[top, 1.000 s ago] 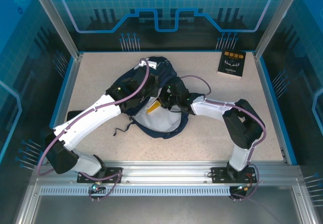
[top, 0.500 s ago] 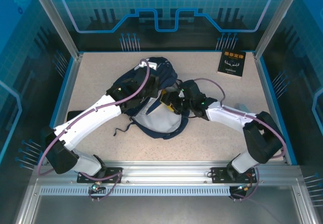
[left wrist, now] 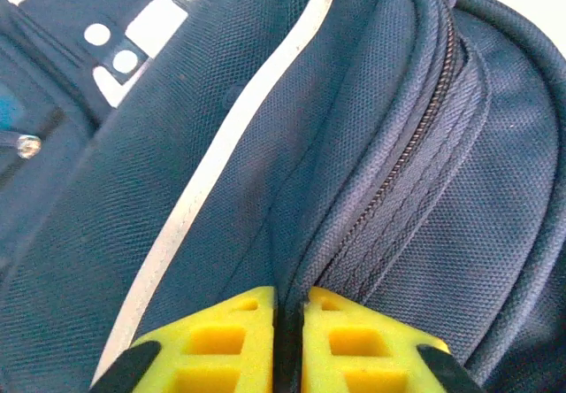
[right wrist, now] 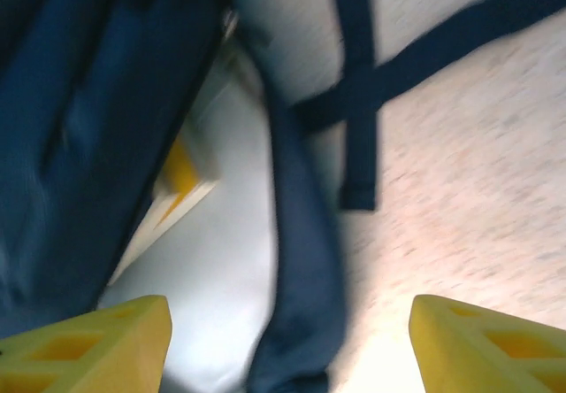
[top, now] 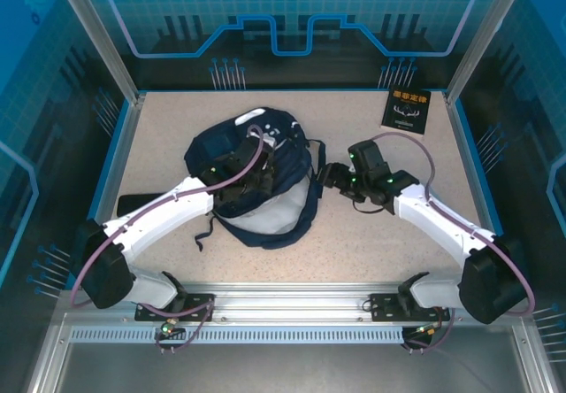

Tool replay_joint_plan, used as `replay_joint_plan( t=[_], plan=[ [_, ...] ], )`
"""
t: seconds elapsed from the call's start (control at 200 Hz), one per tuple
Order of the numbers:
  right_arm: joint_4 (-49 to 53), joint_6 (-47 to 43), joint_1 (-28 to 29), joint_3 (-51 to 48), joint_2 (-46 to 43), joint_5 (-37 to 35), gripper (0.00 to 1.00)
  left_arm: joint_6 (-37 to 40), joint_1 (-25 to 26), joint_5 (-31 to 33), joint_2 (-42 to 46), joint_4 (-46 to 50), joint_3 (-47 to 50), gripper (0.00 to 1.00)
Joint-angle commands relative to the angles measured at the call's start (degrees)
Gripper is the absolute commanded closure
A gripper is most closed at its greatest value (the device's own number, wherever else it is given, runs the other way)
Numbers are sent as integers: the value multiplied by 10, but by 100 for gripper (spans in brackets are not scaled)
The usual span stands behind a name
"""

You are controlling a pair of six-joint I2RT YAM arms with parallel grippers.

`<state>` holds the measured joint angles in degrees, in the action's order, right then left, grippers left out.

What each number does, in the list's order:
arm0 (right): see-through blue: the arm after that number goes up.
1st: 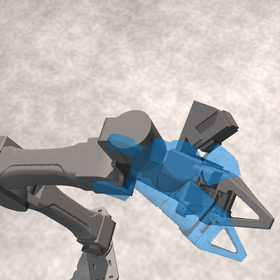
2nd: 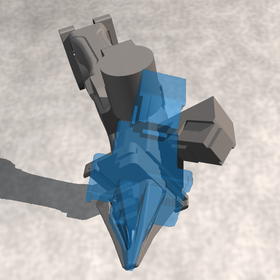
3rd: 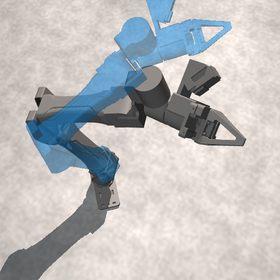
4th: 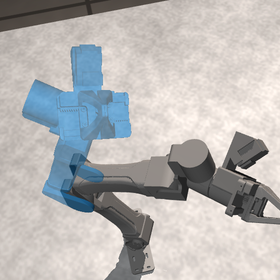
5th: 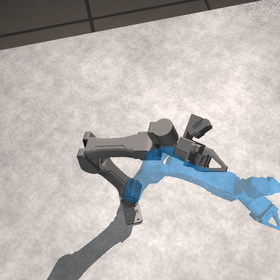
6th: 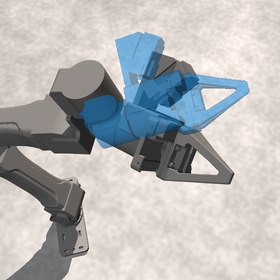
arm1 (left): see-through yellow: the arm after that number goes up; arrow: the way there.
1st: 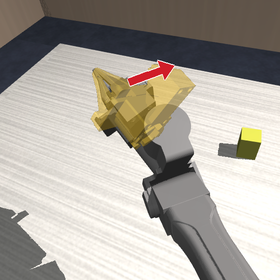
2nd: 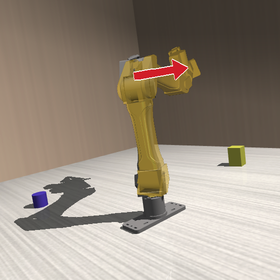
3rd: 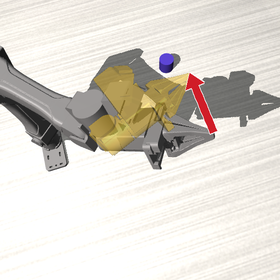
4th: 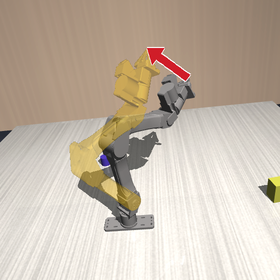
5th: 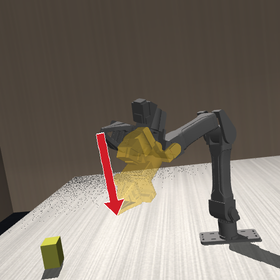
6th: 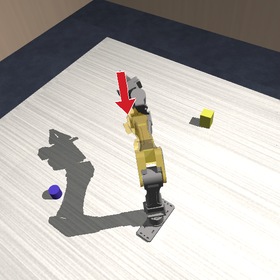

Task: Pack the student bag

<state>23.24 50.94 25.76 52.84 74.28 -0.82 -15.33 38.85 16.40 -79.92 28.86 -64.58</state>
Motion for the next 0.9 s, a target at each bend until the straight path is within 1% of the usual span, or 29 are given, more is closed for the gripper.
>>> replay_joint_plan(
  t=[0.0,0.08,0.14,0.245,0.36,0.5,0.61,0.71,0.81,0.825,0.895],
  plan=[
    [37,-81,-37,56,27,-61,27,-42,-7,-68,33,-36,23,60],
    [39,-98,-73,95,71,-81,26,-72,-7,-62,45,-55,40,39],
    [32,-103,-105,123,110,-90,26,-90,-7,-48,54,-61,50,28],
    [21,-103,-171,192,196,-58,25,-108,-10,-27,66,-63,57,17],
    [23,-111,-219,290,301,-22,25,-115,-16,-13,73,-53,55,8],
    [24,-130,-257,402,409,6,24,-120,-24,-8,78,-44,56,2],
    [31,-153,-270,476,474,-21,23,-118,-30,-10,84,-39,58,1],
    [60,-172,-279,556,535,-46,21,-118,-33,-10,91,-43,64,1],
    [83,-169,-293,624,587,-24,20,-122,-35,-10,93,-43,66,1],
    [88,-167,-296,637,607,-21,20,-123,-34,-10,93,-43,66,1],
    [99,-161,-304,670,636,-12,20,-125,-36,-10,92,-42,66,1]
  ],
)
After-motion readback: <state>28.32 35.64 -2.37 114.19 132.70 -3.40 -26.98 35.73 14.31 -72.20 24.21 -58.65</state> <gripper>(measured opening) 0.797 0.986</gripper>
